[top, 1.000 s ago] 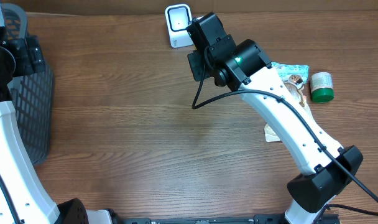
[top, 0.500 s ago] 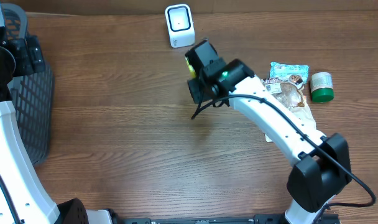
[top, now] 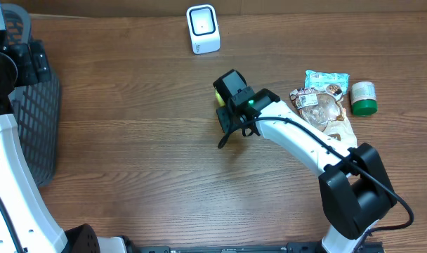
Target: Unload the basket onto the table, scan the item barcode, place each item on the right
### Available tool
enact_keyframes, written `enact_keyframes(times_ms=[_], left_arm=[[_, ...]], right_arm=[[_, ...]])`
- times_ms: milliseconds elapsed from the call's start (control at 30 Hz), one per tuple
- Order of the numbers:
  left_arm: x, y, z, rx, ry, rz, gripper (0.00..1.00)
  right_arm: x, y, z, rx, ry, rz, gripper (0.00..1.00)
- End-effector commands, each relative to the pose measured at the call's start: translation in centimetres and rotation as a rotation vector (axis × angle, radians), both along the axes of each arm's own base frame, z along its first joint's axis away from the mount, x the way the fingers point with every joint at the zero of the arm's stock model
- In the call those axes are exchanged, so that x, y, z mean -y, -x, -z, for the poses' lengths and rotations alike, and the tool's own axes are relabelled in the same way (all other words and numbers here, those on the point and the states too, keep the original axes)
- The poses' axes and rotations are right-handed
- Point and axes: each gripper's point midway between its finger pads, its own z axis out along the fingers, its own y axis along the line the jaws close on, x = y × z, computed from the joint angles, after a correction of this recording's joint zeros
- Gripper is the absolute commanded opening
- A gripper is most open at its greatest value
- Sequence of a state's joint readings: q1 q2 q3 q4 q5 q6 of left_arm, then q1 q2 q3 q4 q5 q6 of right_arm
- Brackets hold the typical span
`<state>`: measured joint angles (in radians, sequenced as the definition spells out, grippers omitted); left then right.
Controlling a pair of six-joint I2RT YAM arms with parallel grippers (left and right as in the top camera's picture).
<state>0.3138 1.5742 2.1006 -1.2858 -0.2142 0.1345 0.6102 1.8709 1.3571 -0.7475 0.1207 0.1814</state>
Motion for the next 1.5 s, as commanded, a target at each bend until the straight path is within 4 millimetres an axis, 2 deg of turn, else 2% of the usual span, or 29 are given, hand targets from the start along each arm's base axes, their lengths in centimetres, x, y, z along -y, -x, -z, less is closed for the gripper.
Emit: enact_keyframes(times_ms=[0, 200, 333, 467, 600, 733, 867, 1067, 1167, 1233, 1467], left_arm=[[0.2, -0.4, 0.1, -0.006, -0.008, 0.015, 1.0], [0.2, -0.4, 0.1, -0.006, -0.008, 0.015, 1.0], [0.2, -0.4, 0.1, -0.006, -0.008, 0.015, 1.0], [0.2, -0.4, 0.1, -0.006, -0.008, 0.015, 1.0], [0.2, -0.4, 0.1, -0.006, -0.008, 0.015, 1.0], [0.2, -0.4, 0.1, -0.006, -0.008, 0.015, 1.0], [0.2, -0.4, 0.1, -0.006, -0.008, 0.015, 1.0], [0.2, -0.4, 0.1, -0.006, -0.008, 0.015, 1.0], [0.2, -0.4, 0.1, -0.006, -0.008, 0.015, 1.0], [0.2, -0.4, 0.1, -0.006, -0.008, 0.015, 1.0], [0.2, -0.4, 0.1, -0.006, -0.008, 0.015, 1.0]], right_arm=[[-0.5, 0.4, 0.1, -0.012, -0.024, -0.014, 0.37], [-0.2, -0.2, -0.1, 0.0, -0.038, 0.001, 0.56], [1.1, -1.2, -0.1, -0.031, -0.098, 0.037, 0.62], [1.0, -1.1, -0.3, -0.095, -0.214, -0.032, 0.62], [0.8, -0.5, 0.4, -0.125, -0.211, -0.071, 0.62], [-0.3, 0.9, 2.4, -0.175, -0.165, -0.112, 0.62], [-0.3, 1.8, 5.3, -0.224, -0.095, -0.119, 0.61], [-0.1, 1.4, 5.7, -0.216, -0.081, -0.113, 0.61], [0.3, 1.4, 6.8, -0.228, -0.052, -0.105, 0.6], [0.3, 1.5, 7.6, -0.24, -0.042, -0.104, 0.57], [0.2, 1.5, 7.7, -0.235, -0.027, -0.109, 0.43]])
